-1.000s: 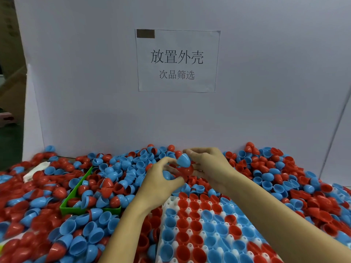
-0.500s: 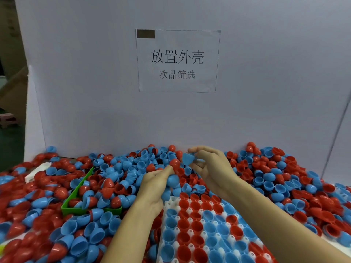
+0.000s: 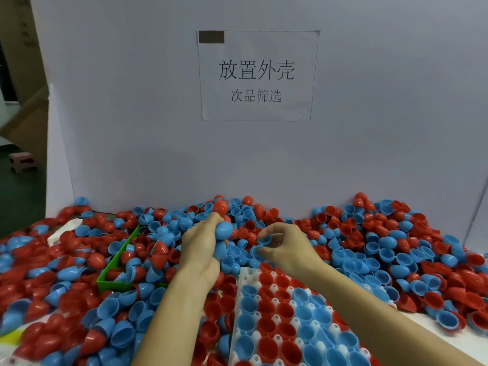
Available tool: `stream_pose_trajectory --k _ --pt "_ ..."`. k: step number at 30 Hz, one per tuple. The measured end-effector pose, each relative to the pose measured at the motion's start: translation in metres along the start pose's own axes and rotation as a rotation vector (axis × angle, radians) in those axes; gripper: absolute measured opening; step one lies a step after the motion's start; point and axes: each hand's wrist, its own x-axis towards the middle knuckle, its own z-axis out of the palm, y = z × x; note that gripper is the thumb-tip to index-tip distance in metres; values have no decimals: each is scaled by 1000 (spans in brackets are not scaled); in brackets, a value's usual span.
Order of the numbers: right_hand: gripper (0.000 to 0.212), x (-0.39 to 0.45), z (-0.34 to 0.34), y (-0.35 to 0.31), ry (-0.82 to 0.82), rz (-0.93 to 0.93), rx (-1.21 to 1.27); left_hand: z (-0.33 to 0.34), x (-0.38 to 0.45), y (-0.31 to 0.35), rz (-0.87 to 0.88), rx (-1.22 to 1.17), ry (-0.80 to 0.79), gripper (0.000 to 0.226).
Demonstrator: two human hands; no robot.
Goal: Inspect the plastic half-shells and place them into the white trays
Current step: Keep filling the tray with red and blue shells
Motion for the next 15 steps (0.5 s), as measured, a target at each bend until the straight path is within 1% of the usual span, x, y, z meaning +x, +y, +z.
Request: stream_pose_trajectory --k 3,9,12,15 --pt "12 6 12 10 -42 -44 -195 0 1 1 4 -11 -6 20" --pt "14 18 26 20 -203 -89 -478 -3 3 2 7 -50 -31 22" --pt "14 21 29 20 -186 -105 -634 -4 4 2 2 -65 -24 18" --pt "16 21 33 21 -191 -120 -751 -5 4 3 -7 -72 -6 19"
